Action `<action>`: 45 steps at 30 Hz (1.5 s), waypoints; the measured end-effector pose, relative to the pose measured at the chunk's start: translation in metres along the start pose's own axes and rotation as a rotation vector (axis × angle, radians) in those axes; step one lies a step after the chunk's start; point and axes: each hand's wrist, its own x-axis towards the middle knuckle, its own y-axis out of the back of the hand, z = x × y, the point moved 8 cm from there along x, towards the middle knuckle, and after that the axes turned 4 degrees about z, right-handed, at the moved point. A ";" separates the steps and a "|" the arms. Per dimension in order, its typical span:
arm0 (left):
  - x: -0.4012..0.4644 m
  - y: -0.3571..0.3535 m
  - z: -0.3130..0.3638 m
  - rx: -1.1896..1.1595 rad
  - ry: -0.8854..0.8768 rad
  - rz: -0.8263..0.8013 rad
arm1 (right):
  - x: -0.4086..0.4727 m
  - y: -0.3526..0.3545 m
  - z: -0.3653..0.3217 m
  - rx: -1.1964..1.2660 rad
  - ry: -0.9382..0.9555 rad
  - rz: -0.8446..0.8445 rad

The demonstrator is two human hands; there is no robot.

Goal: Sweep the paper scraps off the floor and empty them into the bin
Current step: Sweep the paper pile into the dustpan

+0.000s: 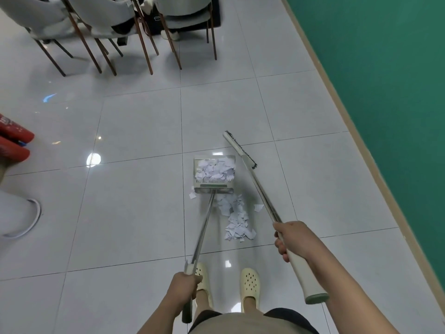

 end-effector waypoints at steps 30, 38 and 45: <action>-0.055 -0.082 0.107 0.187 -0.133 -0.415 | -0.033 -0.030 0.111 0.370 -0.176 0.019; -0.104 -0.139 0.100 0.419 -0.212 -0.626 | -0.082 -0.047 0.177 0.943 -0.200 0.015; -0.185 -0.214 0.048 0.747 -0.334 -0.749 | -0.137 -0.008 0.259 1.370 -0.106 0.278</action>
